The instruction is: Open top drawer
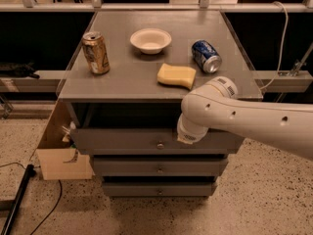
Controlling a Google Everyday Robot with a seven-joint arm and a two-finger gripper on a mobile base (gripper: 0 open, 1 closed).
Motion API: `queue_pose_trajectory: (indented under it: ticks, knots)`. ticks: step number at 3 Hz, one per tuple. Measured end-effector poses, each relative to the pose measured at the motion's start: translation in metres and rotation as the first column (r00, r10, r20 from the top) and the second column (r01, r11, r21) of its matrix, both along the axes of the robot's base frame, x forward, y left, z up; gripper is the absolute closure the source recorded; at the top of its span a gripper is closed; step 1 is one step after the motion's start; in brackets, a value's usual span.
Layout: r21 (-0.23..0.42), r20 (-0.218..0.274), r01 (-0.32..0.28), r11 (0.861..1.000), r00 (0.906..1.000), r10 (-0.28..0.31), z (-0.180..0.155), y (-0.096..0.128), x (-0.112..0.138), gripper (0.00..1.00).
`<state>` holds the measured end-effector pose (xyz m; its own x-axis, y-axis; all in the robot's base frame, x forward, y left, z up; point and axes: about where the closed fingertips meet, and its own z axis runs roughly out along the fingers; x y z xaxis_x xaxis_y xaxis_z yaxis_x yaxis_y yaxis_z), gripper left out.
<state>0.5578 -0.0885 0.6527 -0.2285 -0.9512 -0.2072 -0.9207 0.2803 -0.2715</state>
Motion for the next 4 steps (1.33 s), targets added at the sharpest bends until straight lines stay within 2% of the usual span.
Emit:
queue_pose_trajectory:
  ticks: [1,2,3,4]
  knots:
    - [0.0,0.0,0.0,1.0,1.0,0.0,0.0,0.0,0.0,1.0]
    - [0.0,0.0,0.0,1.0,1.0,0.0,0.0,0.0,0.0,0.85]
    - [0.0,0.0,0.0,1.0,1.0,0.0,0.0,0.0,0.0,0.62]
    - [0.0,0.0,0.0,1.0,1.0,0.0,0.0,0.0,0.0,0.59]
